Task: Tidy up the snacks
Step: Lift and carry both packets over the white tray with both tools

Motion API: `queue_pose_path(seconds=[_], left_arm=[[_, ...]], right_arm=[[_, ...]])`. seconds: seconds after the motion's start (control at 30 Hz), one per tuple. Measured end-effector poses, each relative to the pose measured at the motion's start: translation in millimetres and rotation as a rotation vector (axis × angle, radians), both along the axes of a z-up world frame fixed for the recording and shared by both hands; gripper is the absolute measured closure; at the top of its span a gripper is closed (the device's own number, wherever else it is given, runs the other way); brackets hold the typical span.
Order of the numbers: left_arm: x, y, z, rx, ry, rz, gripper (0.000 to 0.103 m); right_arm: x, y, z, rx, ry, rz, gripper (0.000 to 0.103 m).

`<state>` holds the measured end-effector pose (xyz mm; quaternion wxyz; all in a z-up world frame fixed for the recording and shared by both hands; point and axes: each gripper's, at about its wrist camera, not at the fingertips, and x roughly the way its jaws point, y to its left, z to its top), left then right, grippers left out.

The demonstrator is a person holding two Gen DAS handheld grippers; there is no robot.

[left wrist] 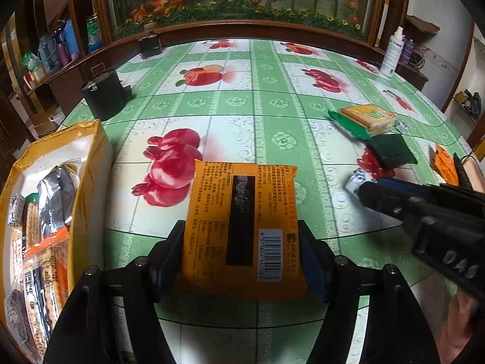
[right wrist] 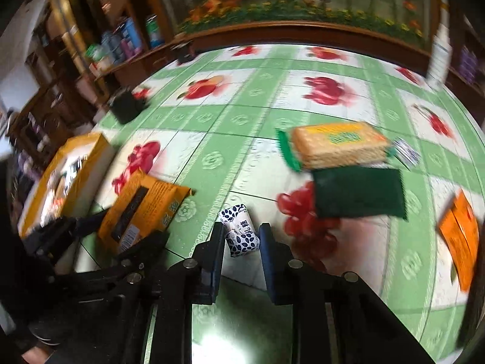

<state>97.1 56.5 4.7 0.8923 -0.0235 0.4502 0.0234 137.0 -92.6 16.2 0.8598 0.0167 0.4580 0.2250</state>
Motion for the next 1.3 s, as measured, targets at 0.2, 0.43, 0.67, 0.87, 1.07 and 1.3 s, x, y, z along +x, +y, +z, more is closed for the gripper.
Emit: queue_pose_path(seconds=[0.2,0.43,0.67,0.87,1.07,1.3], left_arm=[[-4.5,-3.9,8.5,-0.043,-0.035,-0.029,0.034],[-7.5,-5.7,14.1,-0.05,-0.06,-0.037,0.034],[-10.4,-8.4,17.3,-0.012,-0.08,-0.034,0.034],[-14.1,-12.7,23.3,0.01,-0.113,-0.041,0.034],[-17.9,-15.5,28.8,0.03,-0.144,-0.043,0.034],[-25.8,-18.6,41.1,0.061,-0.209,-0.04,0.034]], right_arm=[[-16.2,-19.1,12.0,0.106,0.004,-0.085,0.078],[-15.5,-24.4,11.0,0.108,0.0,-0.113,0.078],[-17.9,-23.9,13.7,0.116,-0.022,-0.109,0.078],[-18.6,-23.6,15.0,0.115,-0.03,-0.112,0.078],[-20.5,-23.1,17.5,0.118,-0.045,-0.11,0.078],[-23.6,-21.8,22.0,0.13,-0.066,-0.113,0.078]])
